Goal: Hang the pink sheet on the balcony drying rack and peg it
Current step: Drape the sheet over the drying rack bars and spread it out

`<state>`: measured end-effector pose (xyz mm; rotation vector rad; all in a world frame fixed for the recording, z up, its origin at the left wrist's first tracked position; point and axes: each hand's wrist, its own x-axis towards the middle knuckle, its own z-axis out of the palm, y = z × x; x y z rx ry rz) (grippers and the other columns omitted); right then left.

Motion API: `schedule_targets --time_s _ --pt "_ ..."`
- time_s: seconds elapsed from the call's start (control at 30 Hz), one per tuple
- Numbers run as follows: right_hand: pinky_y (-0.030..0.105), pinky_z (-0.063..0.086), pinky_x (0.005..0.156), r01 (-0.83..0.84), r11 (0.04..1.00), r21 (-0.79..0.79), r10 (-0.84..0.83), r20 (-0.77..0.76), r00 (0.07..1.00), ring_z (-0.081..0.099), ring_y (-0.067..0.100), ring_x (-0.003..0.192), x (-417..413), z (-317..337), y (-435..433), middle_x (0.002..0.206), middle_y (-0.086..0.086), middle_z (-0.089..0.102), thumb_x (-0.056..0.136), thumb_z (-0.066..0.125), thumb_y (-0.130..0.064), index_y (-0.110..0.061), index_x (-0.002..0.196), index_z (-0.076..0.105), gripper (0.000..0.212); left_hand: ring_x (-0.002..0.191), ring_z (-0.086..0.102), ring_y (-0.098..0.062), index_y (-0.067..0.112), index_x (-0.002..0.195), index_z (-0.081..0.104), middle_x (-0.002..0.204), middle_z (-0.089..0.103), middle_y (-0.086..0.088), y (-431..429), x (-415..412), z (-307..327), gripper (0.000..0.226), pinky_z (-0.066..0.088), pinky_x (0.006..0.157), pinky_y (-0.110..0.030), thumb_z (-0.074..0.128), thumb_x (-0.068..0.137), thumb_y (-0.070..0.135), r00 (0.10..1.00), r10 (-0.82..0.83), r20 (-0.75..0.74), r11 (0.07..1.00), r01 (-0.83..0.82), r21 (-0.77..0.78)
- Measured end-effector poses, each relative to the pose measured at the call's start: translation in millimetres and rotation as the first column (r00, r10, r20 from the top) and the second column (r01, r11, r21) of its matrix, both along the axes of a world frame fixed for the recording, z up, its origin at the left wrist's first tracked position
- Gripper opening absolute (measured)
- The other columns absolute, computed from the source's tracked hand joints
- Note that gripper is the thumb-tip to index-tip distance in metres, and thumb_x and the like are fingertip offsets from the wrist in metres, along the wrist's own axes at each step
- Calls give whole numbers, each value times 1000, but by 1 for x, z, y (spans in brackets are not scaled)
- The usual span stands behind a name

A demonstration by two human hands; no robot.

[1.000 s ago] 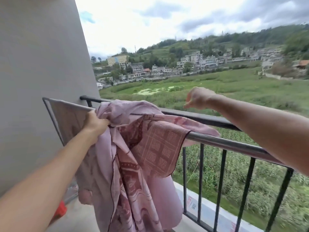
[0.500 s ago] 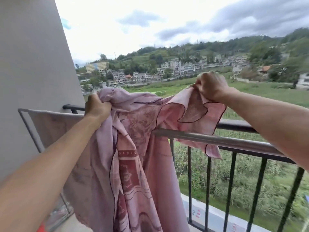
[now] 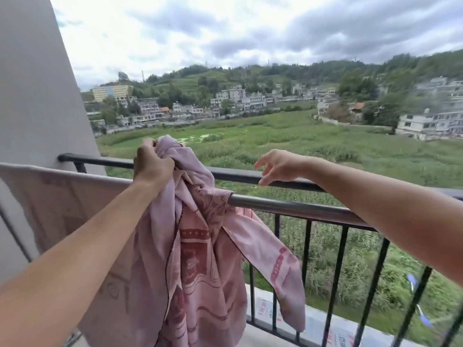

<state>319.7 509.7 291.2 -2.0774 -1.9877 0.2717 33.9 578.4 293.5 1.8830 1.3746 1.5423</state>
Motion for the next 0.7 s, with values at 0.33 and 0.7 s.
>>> schedule_targets --time_s 0.33,0.7 --pt "44 59 68 -69 902 427 206 -283 937 64 20 70 -18 4 21 77 5 73 80 71 -26 -13 78 76 15 80 65 -17 20 87 63 86 68 -4 -53 46 39 28 53 63 -26 65 70 -2 912 -387 137 922 384 49" --pt "36 54 63 466 537 703 60 -583 810 62 23 75 155 106 -105 79 7 64 82 49 -11 -13 80 65 15 87 71 -28 6 120 55 106 71 -12 -202 178 78 46 60 73 -34 75 79 7 631 -753 187 601 775 -198"
